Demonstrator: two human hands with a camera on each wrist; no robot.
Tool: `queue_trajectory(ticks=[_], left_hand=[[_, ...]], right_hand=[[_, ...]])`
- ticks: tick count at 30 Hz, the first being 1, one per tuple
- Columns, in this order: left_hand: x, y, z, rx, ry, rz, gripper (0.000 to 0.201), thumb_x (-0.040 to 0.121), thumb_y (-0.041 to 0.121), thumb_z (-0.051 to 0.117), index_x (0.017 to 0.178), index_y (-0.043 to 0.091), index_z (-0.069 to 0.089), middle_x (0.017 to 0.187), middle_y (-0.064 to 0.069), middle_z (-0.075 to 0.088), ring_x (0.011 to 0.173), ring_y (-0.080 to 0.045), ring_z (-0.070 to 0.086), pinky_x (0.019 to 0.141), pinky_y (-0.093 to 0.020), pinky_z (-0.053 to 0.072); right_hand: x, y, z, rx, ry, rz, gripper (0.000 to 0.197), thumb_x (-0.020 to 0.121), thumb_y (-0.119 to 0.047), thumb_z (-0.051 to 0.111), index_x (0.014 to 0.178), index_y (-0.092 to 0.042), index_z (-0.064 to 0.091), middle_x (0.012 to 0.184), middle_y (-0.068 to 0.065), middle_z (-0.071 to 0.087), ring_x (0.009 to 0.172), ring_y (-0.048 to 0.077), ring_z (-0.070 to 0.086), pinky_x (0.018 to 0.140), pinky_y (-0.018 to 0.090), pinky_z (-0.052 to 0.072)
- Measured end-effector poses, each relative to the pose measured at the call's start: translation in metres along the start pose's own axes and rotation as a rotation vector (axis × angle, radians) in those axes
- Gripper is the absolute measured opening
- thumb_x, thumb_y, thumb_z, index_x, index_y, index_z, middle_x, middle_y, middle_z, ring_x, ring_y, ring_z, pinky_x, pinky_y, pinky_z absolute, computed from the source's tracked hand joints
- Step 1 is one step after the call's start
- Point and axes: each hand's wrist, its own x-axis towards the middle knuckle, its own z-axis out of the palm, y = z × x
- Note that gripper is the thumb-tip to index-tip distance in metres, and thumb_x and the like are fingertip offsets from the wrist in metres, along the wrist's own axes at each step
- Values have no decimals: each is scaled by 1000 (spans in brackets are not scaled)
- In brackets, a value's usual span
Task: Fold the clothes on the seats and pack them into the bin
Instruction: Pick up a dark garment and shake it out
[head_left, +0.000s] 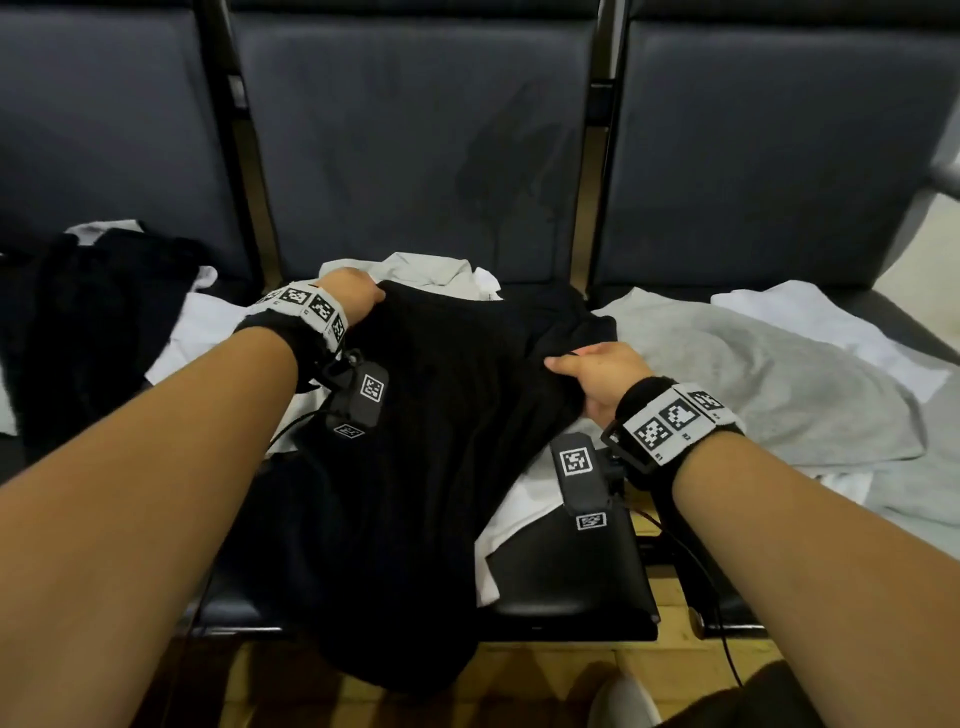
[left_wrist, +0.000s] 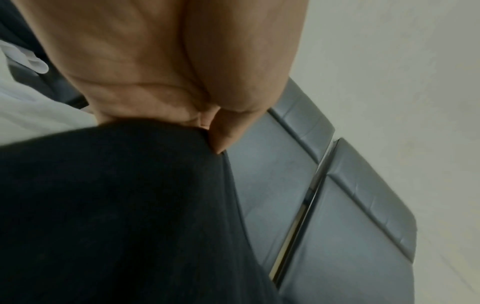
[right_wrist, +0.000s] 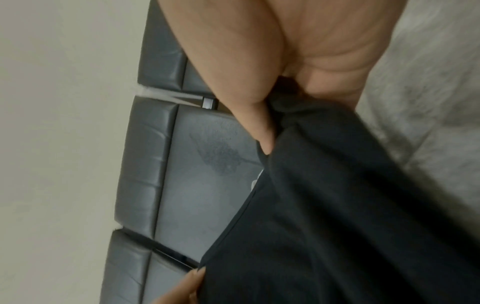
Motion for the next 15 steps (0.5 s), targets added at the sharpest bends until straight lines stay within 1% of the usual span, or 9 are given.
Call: queue_trajectory(ticks=[1,2,5,7,10,11,13,14,15], left_hand=[[-8,0,-7,-31,26,0,34,96,15,50,124,-5,57,128,-23,57,121,-38,52,99,-40,42],[-17,1,-15,-53,49,7,34,97,15,50,123,-5,57,128,-24,57,120,-38,52,98,-40,42],[-44,-2,-42,-142,107,9,33,96,16,50,122,-3,58,126,-24,58,119,-39,53,97,-40,42],[-63,-10,-64,-271,124,-4,34,93,15,54,123,-2,58,127,-23,58,119,-38,54,95,-39,45],[-93,-20,-97,-489,166,-37,37,88,13,58,123,0,58,128,-23,58,111,-35,61,93,-41,51],[-102,-23,-107,-534,193,-40,38,88,13,57,124,0,57,127,-23,59,100,-31,65,91,-42,53],[-119,-28,-127,-558,246,-23,38,88,12,59,124,0,57,125,-24,58,83,-24,62,88,-39,53],[-127,-31,-137,-502,260,-30,40,87,11,63,125,0,57,125,-25,57,88,-26,62,90,-36,51],[-136,-32,-149,-473,246,-28,44,83,10,68,126,1,57,125,-24,57,100,-29,61,94,-36,47]], right_hand=[[-3,-1,-2,0,-6,13,46,67,-11,83,101,13,63,107,28,69,98,43,68,86,58,55],[-8,-3,-3,22,-18,18,40,68,-8,82,99,10,64,110,27,68,100,43,67,85,56,56],[-32,-14,-6,162,-100,70,33,84,4,66,117,7,63,115,23,67,99,38,68,66,41,61],[-46,-21,-5,182,-169,88,25,89,0,61,114,2,65,105,19,71,87,36,70,62,41,60],[-61,-30,0,130,-208,107,11,95,-5,55,97,0,65,77,16,73,62,31,71,52,41,59],[-64,-32,0,71,-201,118,12,92,-9,61,97,1,64,77,19,73,61,33,71,52,43,59],[-64,-33,0,-104,-140,106,37,81,-21,74,107,4,65,92,26,71,76,40,70,68,42,60],[-65,-36,-1,-151,-117,69,37,81,-24,74,106,2,64,97,23,69,81,37,68,71,35,59],[-64,-40,-3,-160,-105,23,25,86,-24,70,101,-5,62,99,17,66,82,28,65,71,30,57]])
